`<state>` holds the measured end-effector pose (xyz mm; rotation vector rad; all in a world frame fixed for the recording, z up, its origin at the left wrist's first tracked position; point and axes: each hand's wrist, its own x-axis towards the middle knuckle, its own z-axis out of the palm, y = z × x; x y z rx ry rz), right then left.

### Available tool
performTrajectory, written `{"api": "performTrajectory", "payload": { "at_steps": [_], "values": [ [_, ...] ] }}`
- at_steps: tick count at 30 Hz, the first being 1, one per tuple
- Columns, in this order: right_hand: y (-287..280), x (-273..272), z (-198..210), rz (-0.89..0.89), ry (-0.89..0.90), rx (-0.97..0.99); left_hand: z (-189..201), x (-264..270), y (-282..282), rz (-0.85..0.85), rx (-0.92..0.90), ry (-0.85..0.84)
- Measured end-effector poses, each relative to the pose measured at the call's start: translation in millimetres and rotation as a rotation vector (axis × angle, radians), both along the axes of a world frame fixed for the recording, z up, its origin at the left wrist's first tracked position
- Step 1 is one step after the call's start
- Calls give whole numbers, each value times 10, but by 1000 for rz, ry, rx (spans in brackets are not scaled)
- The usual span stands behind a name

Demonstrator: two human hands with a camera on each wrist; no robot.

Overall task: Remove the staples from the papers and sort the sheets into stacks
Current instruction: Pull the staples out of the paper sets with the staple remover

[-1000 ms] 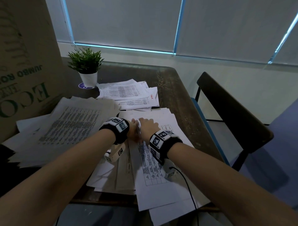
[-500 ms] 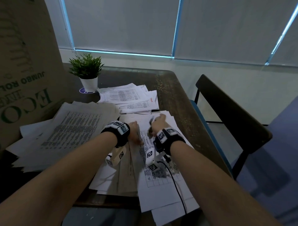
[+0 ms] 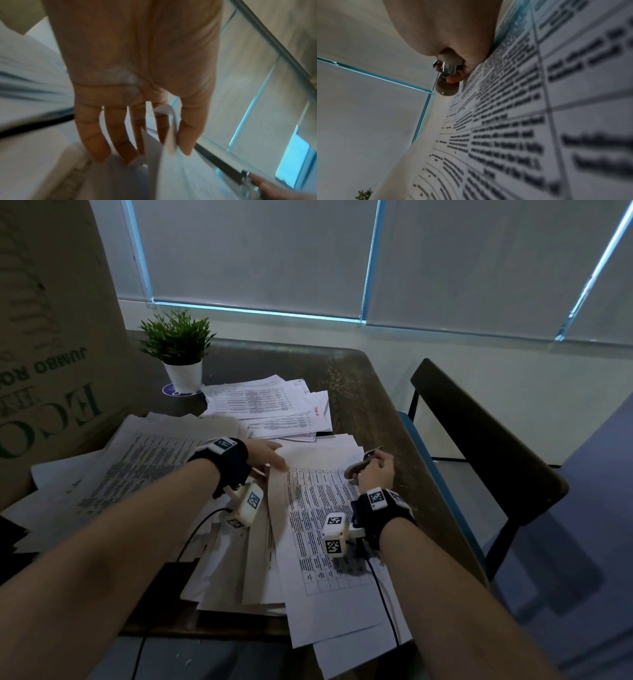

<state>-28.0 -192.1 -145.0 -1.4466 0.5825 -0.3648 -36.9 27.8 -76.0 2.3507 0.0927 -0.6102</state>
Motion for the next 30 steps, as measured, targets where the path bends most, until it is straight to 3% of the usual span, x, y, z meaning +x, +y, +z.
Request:
{"api": "performTrajectory", "payload": {
  "at_steps": [5,12,17,19,23,26,30],
  "values": [
    [-26,0,13,22,1,65,-34,15,109,-17,107,38],
    [-96,-23,-26,72,-34,94,73,-262,-310,-345,96,98],
    [-132,-20,-72,87,-79,36,-67,-336,-508,-575,403,-256],
    [-86,-55,-40,87,-83,40,-66,-301,-444,-551,464,-288],
    [-40,-64,-31,87,-67,73,-93,-199,-187,-312,480,-99],
    [-60,-56,-36,82,-71,98,-204,-82,-129,-179,345,-66],
    [-69,-32,-64,86,-77,80,-37,-191,-239,-79,88,15]
  ]
}}
